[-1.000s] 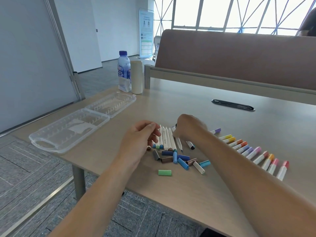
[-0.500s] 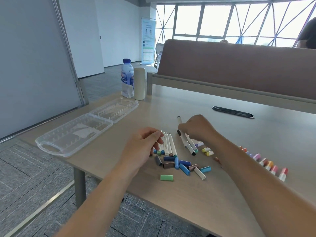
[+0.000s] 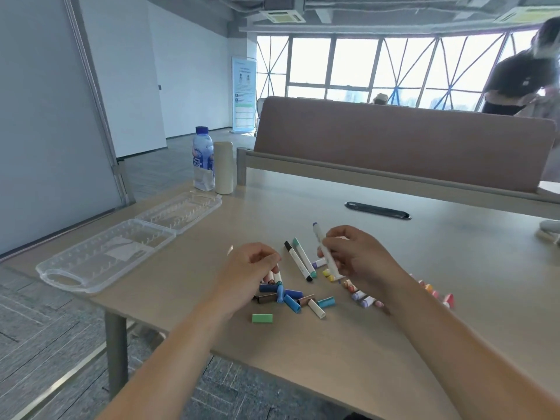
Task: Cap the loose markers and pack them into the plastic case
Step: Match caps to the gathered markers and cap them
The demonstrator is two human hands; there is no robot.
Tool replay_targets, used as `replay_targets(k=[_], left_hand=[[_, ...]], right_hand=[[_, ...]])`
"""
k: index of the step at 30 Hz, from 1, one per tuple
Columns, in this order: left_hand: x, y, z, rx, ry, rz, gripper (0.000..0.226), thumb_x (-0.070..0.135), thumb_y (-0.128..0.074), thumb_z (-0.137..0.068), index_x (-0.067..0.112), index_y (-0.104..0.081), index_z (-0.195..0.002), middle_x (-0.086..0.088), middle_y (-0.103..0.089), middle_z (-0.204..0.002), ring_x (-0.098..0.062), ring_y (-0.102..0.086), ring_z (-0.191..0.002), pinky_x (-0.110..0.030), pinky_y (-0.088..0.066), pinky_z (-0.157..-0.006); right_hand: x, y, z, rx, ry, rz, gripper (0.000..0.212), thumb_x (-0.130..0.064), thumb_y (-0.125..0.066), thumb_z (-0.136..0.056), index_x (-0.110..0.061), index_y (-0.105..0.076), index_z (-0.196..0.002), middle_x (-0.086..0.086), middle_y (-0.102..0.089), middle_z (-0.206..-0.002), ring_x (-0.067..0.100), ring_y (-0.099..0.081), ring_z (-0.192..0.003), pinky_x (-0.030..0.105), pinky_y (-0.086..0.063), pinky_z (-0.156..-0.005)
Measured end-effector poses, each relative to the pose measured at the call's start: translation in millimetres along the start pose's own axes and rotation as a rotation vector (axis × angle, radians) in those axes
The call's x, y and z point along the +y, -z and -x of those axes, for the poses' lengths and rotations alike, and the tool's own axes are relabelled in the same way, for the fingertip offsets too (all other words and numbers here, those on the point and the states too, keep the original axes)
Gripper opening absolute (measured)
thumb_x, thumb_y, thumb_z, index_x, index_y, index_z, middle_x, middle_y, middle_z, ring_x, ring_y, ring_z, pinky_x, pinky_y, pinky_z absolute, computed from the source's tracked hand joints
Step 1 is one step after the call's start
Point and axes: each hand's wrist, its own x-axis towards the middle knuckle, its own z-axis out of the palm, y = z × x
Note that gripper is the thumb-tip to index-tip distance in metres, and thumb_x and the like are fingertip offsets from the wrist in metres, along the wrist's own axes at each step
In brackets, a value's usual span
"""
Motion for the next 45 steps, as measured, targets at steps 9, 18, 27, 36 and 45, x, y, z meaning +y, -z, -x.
replay_targets(k=[9, 18, 27, 36, 45], left_hand=[[2.5, 0.7, -2.5, 0.021, -0.055, -0.197, 0.018, 0.010, -0.057, -0.094, 0.016, -0.072, -0.085, 0.001, -0.066, -0.077, -0.014, -0.054, -0.066, -0.022, -0.043, -0.062], [5.5, -12.5, -5.3, -0.155, -0.231, -0.734, 0.012, 0.025, -0.062, -0.093, 0.026, -0.074, -0.093, 0.016, -0.055, -0.089, -0.004, -0.052, -0.083, -0.017, -0.036, -0.071], [0.0, -27.2, -20.3, -0.260, -0.241, -0.943, 0.016, 0.037, -0.068, -0.088, 0.025, -0.078, -0.089, 0.009, -0.058, -0.086, -0.011, -0.049, -0.094, -0.026, -0.039, -0.075], [14.5, -38.4, -27.8, -0.388, -0.171, -1.095, 0.019, 0.031, -0.068, -0.087, 0.014, -0.074, -0.088, -0.006, -0.068, -0.096, -0.019, -0.054, -0.099, -0.031, -0.046, -0.079], [14.7, -26.5, -10.6, -0.211, -0.096, -0.766, 0.018, 0.028, -0.059, -0.093, 0.012, -0.066, -0.089, -0.007, -0.067, -0.086, -0.021, -0.059, -0.076, -0.034, -0.046, -0.065]], right_hand=[[0.7, 5.9, 3.6, -0.064, 0.036, 0.021, 0.027, -0.001, -0.051, -0.095, -0.008, -0.075, -0.105, 0.025, -0.071, -0.095, 0.018, -0.063, -0.059, 0.023, -0.045, -0.052], [8.8, 8.1, 3.5, -0.060, 0.048, 0.287, 0.017, -0.018, -0.068, -0.092, -0.019, -0.068, -0.109, 0.005, -0.077, -0.085, 0.013, -0.067, -0.066, 0.025, -0.053, -0.063], [15.3, 5.2, -0.5, 0.012, 0.173, 0.451, 0.019, -0.029, -0.066, -0.094, -0.012, -0.073, -0.100, 0.003, -0.061, -0.061, 0.009, -0.043, -0.047, 0.015, -0.037, -0.044], [9.9, 9.3, 3.8, -0.002, 0.146, 0.366, 0.027, -0.033, -0.065, -0.094, -0.008, -0.073, -0.100, 0.003, -0.055, -0.062, 0.013, -0.039, -0.052, 0.023, -0.036, -0.051], [5.9, -0.7, 6.2, 0.070, 0.196, 0.449, 0.023, -0.035, -0.066, -0.093, -0.014, -0.075, -0.090, 0.004, -0.060, -0.067, 0.012, -0.047, -0.057, 0.025, -0.042, -0.055]])
